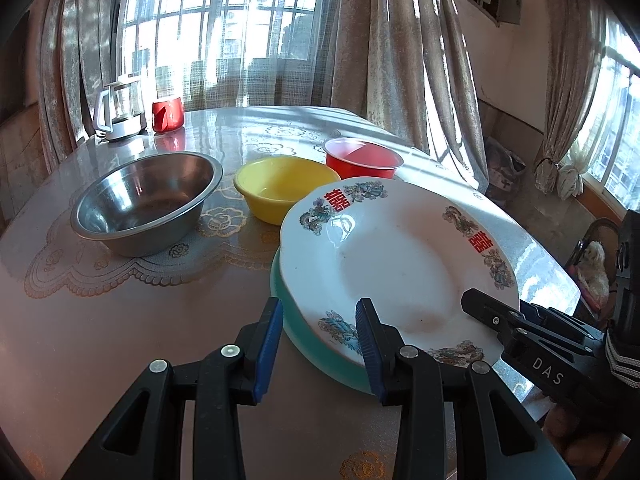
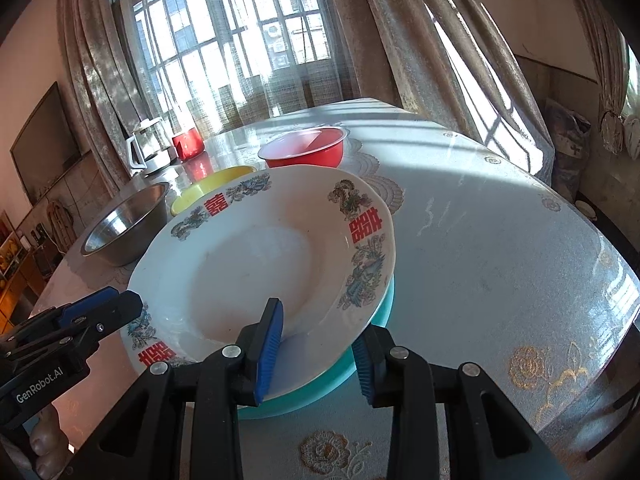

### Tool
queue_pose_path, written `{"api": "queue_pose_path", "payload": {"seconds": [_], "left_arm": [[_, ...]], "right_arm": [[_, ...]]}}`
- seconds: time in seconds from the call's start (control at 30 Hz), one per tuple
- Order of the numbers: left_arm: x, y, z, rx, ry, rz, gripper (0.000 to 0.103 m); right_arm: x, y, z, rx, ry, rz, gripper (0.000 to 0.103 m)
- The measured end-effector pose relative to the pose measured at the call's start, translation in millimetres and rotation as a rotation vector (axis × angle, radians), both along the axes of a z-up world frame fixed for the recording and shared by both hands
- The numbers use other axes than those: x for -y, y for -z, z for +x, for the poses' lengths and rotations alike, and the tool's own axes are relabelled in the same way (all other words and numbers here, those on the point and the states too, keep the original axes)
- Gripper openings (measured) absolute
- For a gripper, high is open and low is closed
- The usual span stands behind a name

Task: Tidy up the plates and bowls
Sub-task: 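Open the left tool and release the large plate on the stack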

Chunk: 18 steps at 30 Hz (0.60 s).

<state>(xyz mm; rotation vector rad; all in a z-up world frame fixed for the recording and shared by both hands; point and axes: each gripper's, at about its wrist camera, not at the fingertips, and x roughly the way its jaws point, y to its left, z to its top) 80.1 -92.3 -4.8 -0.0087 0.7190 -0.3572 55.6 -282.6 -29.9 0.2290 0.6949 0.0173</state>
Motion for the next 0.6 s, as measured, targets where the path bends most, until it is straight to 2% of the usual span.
{"api": "queue_pose_path", "payload": {"seconds": [0.1, 0.3, 0.6], "left_arm": [[-1.8, -0.4, 1.4, -0.005, -0.01, -0.006, 0.038], [-7.2, 1.8, 5.3, -0.024, -0.023, -0.02, 0.039], [-6.9, 0.5, 2.6, -0.028, 0.039, -0.087, 0.039]], "right_arm": [[1.0, -0.9, 0.3, -0.022, -0.015, 0.046, 0.036], [-1.2, -1.5, -1.2, -0.031, -0.012, 0.045, 0.036], [-3.2, -4.6, -6.7, -0.021, -0.001, 0.019, 0.034]]}}
